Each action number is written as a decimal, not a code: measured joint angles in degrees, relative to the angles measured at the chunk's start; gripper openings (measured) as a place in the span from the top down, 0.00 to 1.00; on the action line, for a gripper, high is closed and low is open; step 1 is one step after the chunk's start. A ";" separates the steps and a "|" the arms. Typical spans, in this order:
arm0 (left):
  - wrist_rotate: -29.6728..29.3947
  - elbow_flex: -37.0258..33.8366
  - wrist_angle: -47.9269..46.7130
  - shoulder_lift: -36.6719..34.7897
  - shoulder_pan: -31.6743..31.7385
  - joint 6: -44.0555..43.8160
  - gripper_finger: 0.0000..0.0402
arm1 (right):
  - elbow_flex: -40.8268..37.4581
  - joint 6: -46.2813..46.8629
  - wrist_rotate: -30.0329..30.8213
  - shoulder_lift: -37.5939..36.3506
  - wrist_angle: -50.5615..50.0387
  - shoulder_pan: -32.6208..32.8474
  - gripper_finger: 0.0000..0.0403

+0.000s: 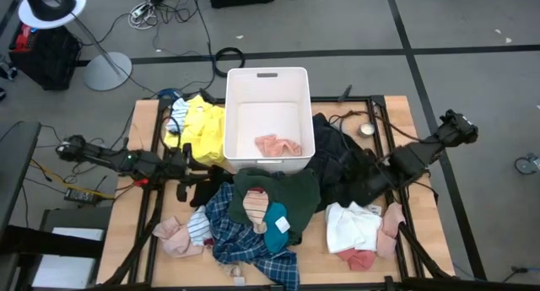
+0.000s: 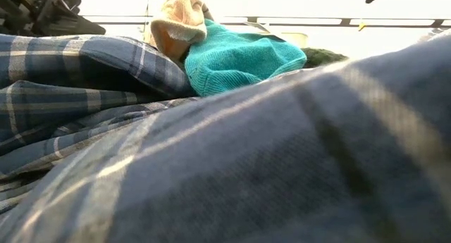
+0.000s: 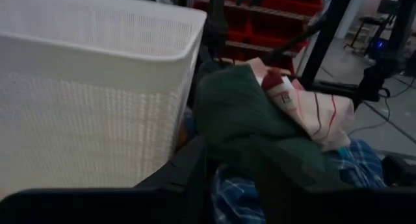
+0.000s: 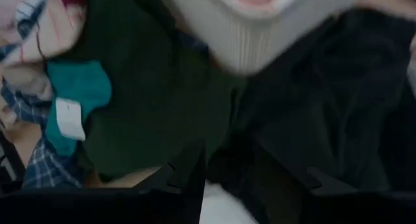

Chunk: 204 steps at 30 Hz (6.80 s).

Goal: Sort clothes
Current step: Put the white cloth into the laundry bin, then put the light orange striped sock into the laundry bin

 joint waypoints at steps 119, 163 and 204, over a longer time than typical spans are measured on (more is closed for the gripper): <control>-20.31 12.24 -16.52 7.82 -12.33 1.51 0.70 | 12.83 -54.74 -18.29 17.22 35.16 -45.83 0.77; -5.36 17.22 14.04 41.52 -10.96 -2.60 0.70 | -8.09 3.43 -2.99 0.94 -0.82 -0.53 0.78; -1.30 67.53 -19.11 55.12 4.80 20.57 1.00 | -12.09 7.38 2.45 4.53 9.45 4.37 0.79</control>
